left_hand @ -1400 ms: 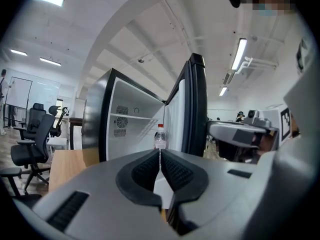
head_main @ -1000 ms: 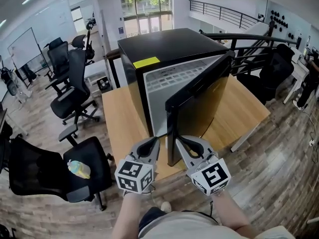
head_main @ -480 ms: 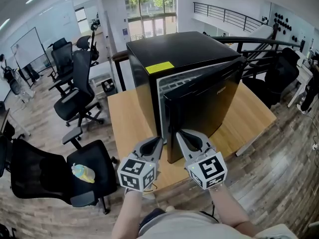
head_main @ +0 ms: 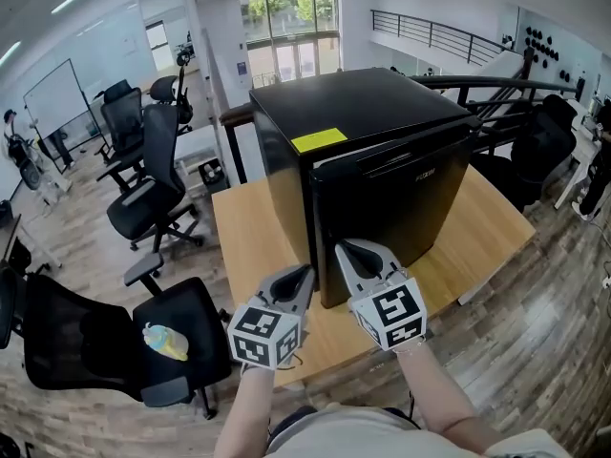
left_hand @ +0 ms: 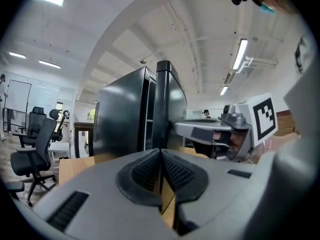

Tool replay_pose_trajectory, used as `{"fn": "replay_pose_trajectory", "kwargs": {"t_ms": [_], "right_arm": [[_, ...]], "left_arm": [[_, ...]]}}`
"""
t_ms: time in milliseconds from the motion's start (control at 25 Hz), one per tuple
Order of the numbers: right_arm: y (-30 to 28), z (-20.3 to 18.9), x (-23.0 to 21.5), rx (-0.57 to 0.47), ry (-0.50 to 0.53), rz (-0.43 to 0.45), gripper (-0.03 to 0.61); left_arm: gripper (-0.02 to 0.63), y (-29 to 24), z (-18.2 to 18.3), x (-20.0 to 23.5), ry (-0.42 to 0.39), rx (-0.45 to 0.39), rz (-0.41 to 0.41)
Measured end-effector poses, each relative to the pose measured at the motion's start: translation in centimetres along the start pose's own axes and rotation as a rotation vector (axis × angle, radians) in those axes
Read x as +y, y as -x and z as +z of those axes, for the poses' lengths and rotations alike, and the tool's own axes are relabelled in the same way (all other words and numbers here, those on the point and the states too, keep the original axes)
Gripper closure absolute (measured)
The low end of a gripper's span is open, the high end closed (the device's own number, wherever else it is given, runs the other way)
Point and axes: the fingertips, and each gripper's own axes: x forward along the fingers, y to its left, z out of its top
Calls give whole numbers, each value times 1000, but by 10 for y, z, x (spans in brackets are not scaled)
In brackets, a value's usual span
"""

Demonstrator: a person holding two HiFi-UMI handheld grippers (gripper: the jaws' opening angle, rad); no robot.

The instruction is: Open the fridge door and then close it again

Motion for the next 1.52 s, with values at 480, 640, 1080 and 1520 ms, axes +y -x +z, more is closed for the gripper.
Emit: {"fn": "replay_pose_trajectory", "kwargs": {"t_ms": [480, 640, 1080, 1520], "right_arm": [[-23, -4, -11, 4, -53, -49, 578], [-22, -3, -11, 1, -71, -61, 578], [23, 16, -8, -15, -46, -18, 580], [76, 18, -11, -32, -81, 32, 580]], "left_arm": [[603, -1, 0, 16, 11, -9, 1], [603, -2, -1, 16, 14, -5, 3], [603, -1, 17, -18, -9, -55, 9], [603, -3, 21, -62, -8, -51, 20]]}}
